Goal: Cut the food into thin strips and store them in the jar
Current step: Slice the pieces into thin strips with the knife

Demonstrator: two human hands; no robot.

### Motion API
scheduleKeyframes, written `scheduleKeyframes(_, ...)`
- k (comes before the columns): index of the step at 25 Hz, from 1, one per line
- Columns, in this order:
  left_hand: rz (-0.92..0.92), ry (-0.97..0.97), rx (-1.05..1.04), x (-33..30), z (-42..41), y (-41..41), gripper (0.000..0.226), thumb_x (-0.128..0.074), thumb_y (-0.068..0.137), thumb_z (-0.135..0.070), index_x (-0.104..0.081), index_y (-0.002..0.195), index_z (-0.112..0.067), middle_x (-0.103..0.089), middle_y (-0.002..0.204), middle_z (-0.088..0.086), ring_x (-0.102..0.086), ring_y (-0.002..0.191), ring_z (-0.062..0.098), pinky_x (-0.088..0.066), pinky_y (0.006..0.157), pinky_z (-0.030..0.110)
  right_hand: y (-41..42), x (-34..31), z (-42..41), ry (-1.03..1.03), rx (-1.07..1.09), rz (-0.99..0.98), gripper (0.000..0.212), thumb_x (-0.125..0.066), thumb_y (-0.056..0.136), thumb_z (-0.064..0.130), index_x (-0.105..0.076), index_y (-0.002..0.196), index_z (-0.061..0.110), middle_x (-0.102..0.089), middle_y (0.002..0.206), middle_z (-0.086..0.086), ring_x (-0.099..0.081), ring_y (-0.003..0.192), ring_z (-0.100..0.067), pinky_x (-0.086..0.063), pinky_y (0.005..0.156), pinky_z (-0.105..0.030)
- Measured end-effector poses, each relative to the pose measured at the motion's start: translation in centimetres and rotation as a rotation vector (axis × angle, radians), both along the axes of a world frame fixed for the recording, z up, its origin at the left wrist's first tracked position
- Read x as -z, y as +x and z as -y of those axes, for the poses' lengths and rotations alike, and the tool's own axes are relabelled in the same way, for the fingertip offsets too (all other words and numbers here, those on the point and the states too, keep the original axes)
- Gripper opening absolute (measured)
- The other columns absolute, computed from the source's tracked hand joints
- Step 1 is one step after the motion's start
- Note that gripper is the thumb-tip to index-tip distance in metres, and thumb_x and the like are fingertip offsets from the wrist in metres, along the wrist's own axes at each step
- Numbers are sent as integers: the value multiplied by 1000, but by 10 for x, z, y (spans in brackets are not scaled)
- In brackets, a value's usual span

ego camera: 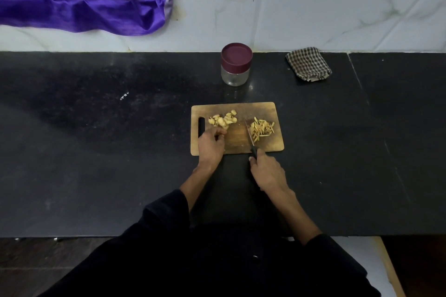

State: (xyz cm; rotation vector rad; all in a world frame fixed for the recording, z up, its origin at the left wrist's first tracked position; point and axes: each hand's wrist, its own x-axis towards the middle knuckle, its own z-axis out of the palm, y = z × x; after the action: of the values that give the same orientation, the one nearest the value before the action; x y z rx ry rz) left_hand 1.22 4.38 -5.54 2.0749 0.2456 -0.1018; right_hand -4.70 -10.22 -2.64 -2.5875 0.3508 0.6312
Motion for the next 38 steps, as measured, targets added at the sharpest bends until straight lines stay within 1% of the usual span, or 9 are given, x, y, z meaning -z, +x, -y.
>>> scheduleKeyframes(6,98,144,52,-18,-10,17,35,-60,90,-10,-58,124,-17,-50,111,-2,-56,91,11,-44,78,17,1,2,1,16,11,-49,30,-40,104,36,-47,124,15,-65,107,-10,-69,86,-29,-57,81,-47)
scheduleKeyframes(8,72,223,64,-22,-13,25,39,-60,90,-16,-54,129,-23,-42,113,-4,-51,90,9,-41,78,17,1,2,1,22,19,-64,31,-40,104,36,-47,126,15,-65,107,-10,-69,86,-29,-57,81,-47)
scheduleKeyframes(14,86,414,167,-14,-15,32,32,-63,89,-21,-60,120,-23,-46,117,3,-54,98,17,-50,83,28,2,2,2,40,27,-82,34,-40,104,36,-45,130,15,-65,106,-10,-70,84,-28,-58,80,-47)
scheduleKeyframes(18,73,419,202,-18,-16,34,32,-60,90,-19,-61,122,-22,-45,123,4,-54,103,19,-48,90,30,2,1,2,53,33,-90,34,-40,104,35,-44,131,15,-64,104,-9,-69,78,-25,-59,76,-46)
scheduleKeyframes(22,50,401,235,-24,-18,38,29,-64,88,-20,-64,117,-18,-46,123,2,-54,102,16,-38,81,21,1,-2,3,49,29,-77,34,-39,105,34,-45,131,14,-64,102,-8,-64,71,-20,-54,67,-38)
scheduleKeyframes(25,62,401,224,-26,-20,41,27,-70,83,-20,-65,109,-19,-48,123,0,-56,99,15,-41,78,24,1,-2,3,55,32,-75,33,-39,105,34,-45,130,14,-65,98,-8,-64,63,-19,-56,66,-38)
scheduleKeyframes(29,138,382,254,-28,-22,39,17,-68,84,-13,-66,100,-15,-55,112,-1,-56,92,12,-46,75,26,0,-2,3,62,32,-69,30,-39,105,35,-46,127,15,-65,91,-6,-64,55,-17,-59,64,-37)
scheduleKeyframes(32,191,271,233,-31,-25,38,11,-67,84,-7,-69,94,-11,-68,91,0,-63,81,13,-53,73,31,1,1,3,60,37,-60,31,-40,104,35,-46,126,15,-66,93,-8,-67,64,-21,-59,73,-43)
scheduleKeyframes(38,50,192,380,-36,-18,33,15,-69,84,-14,-74,98,-9,-72,93,0,-63,80,11,-48,71,15,1,-1,3,63,42,-78,27,-40,104,35,-46,122,15,-66,92,-7,-68,64,-21,-59,73,-44)
